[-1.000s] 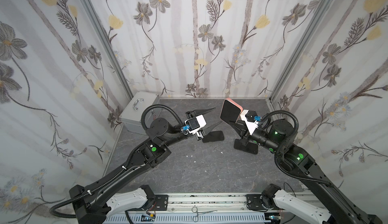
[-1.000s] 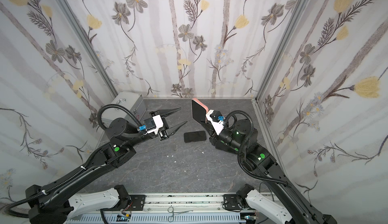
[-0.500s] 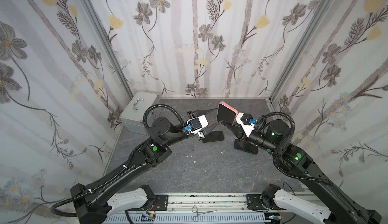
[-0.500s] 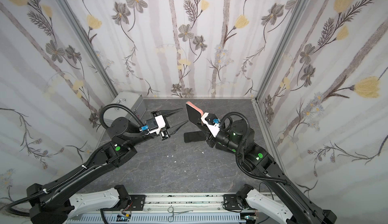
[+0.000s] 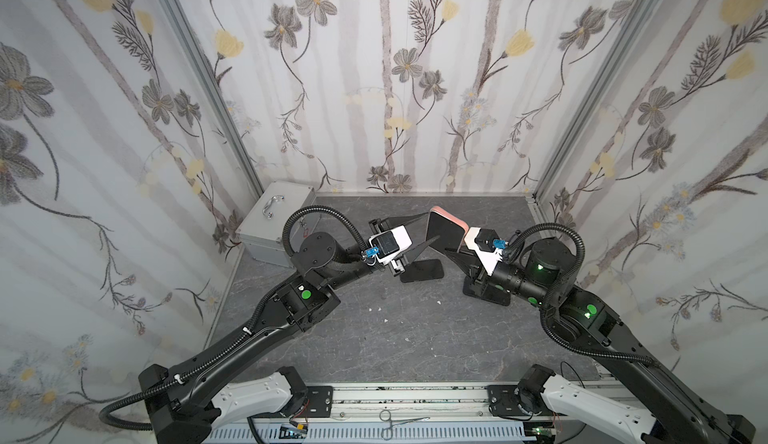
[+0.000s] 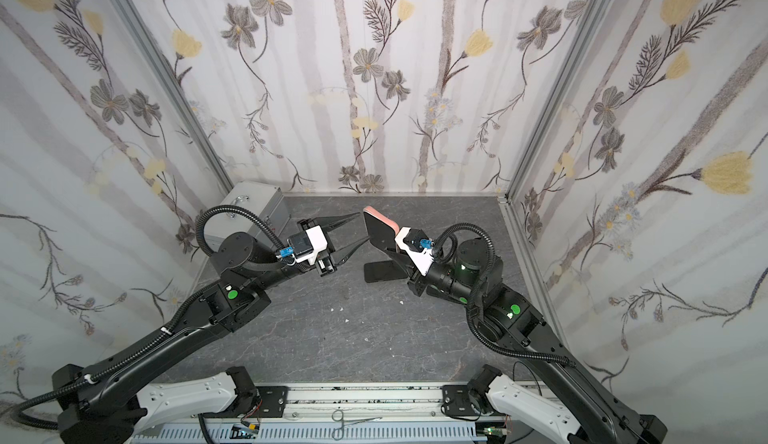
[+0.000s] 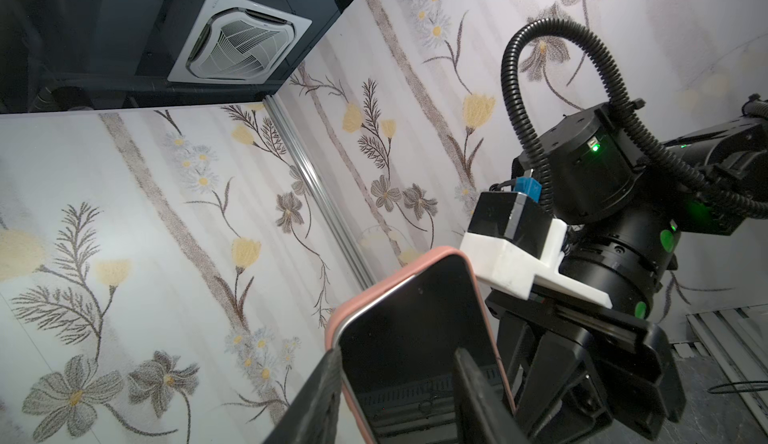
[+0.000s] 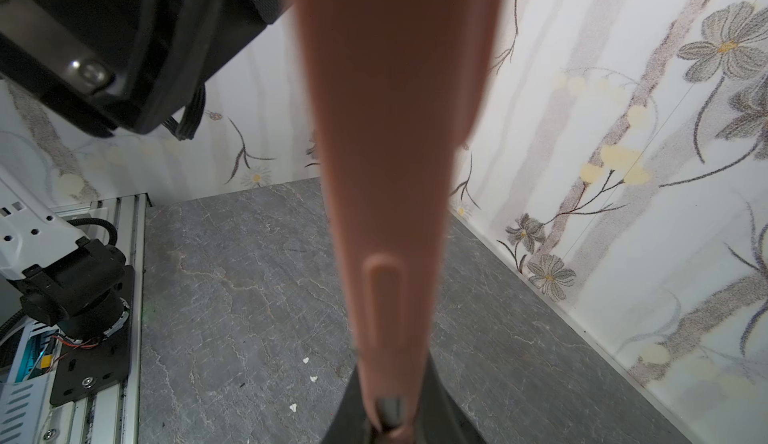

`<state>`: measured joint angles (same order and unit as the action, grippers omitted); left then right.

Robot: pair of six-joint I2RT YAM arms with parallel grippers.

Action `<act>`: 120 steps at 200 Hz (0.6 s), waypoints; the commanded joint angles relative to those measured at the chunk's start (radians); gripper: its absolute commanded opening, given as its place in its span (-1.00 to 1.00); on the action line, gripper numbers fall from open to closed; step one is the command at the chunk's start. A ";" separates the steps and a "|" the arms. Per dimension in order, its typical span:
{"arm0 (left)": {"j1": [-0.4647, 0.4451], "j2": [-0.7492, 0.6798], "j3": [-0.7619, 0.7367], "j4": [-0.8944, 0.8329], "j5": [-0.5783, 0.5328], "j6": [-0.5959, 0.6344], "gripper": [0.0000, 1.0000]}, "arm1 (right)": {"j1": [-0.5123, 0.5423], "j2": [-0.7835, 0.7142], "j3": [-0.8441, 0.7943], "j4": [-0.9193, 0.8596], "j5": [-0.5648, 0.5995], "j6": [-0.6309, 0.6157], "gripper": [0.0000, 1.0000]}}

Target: Take the phone out of the phone case

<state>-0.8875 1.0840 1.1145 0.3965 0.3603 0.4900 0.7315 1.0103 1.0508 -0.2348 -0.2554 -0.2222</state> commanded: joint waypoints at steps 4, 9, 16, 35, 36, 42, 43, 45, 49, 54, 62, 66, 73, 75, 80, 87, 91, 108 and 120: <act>0.001 0.000 0.011 0.021 -0.003 0.002 -0.14 | 0.005 0.003 0.003 0.031 -0.006 -0.022 -1.00; 0.001 0.001 0.011 0.021 -0.003 0.002 -0.15 | 0.006 0.005 0.004 0.031 -0.007 -0.021 -1.00; 0.001 0.002 0.011 0.022 -0.004 0.002 -0.15 | 0.008 0.005 0.005 0.032 -0.007 -0.023 -1.00; 0.001 0.002 0.011 0.021 -0.004 0.002 -0.15 | 0.012 0.002 0.000 0.033 -0.010 -0.025 -1.00; 0.001 0.002 0.010 0.021 -0.004 0.002 -0.15 | 0.012 0.003 0.000 0.033 -0.011 -0.025 -1.00; 0.000 0.001 0.010 0.022 -0.007 0.002 -0.14 | 0.013 0.002 -0.002 0.033 -0.011 -0.026 -1.00; 0.001 0.001 0.010 0.022 -0.008 0.002 -0.14 | 0.013 0.002 -0.002 0.033 -0.010 -0.026 -1.00; -0.001 0.001 0.010 0.022 -0.009 0.003 -0.14 | 0.014 0.001 -0.002 0.034 -0.011 -0.026 -1.00; 0.000 0.001 0.009 0.022 -0.010 0.004 -0.13 | 0.015 0.000 -0.002 0.033 -0.011 -0.027 -1.00; 0.001 0.001 0.010 0.022 -0.010 0.004 -0.13 | 0.014 0.000 -0.002 0.033 -0.011 -0.028 -1.00; -0.003 0.001 0.011 0.021 -0.012 0.005 -0.13 | 0.014 0.001 -0.003 0.033 -0.011 -0.029 -1.00; 0.001 0.001 0.011 0.022 -0.014 0.005 -0.13 | 0.015 -0.001 -0.003 0.033 -0.012 -0.030 -1.00; -0.001 0.001 0.010 0.022 -0.015 0.005 -0.13 | 0.016 -0.001 -0.004 0.033 -0.013 -0.029 -1.00; 0.000 0.001 0.010 0.022 -0.016 0.005 -0.13 | 0.016 -0.001 -0.004 0.033 -0.011 -0.030 -1.00; 0.000 0.000 0.010 0.022 -0.019 0.005 -0.13 | 0.016 -0.003 -0.003 0.035 -0.011 -0.030 -1.00; 0.001 -0.001 0.010 0.021 -0.019 0.005 -0.13 | 0.016 -0.004 -0.003 0.037 -0.010 -0.031 -1.00; 0.000 -0.001 0.008 0.022 -0.020 0.005 -0.13 | 0.016 -0.004 -0.004 0.037 -0.013 -0.031 -1.00; 0.001 -0.001 0.008 0.022 -0.020 0.004 -0.14 | 0.017 -0.004 -0.002 0.039 -0.014 -0.032 -1.00; 0.001 0.001 0.007 0.021 -0.023 0.005 -0.15 | 0.018 -0.001 -0.002 0.038 -0.018 -0.034 -1.00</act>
<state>-0.8883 1.0855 1.1160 0.3969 0.3519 0.4896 0.7456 1.0069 1.0470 -0.2375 -0.2550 -0.2333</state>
